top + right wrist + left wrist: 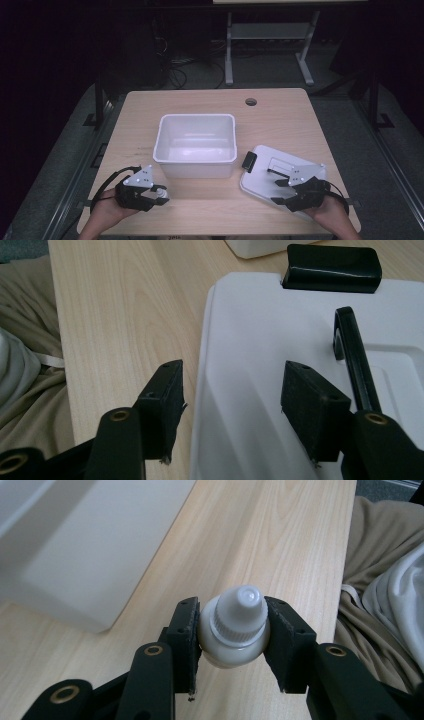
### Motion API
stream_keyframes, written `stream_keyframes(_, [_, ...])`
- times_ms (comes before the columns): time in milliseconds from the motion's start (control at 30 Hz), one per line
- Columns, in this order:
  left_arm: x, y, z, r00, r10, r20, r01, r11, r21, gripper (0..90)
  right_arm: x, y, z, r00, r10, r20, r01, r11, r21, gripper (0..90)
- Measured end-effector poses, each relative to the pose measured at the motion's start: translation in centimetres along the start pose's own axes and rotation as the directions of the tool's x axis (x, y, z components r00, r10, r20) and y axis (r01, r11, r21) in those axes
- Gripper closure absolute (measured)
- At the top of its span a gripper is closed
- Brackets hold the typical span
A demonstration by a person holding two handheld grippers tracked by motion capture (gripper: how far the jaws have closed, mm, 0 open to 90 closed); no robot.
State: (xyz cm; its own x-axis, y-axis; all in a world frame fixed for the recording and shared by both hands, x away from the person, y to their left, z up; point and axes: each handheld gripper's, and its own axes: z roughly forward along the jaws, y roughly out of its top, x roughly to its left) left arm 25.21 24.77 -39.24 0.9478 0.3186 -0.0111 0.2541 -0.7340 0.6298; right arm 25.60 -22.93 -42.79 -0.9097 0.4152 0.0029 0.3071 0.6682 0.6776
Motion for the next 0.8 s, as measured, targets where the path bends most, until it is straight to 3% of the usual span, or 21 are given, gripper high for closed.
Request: stream_keyframes(800, [0.9, 2.3, -3.5, 0.9994, 0.014, -0.033, -0.013, 0.9999, 0.009, 59.4, 0.1, 0.1, 0.4, 0.9999, -0.011, -0.008, 0.011, 1.0, 0.007, 41.7])
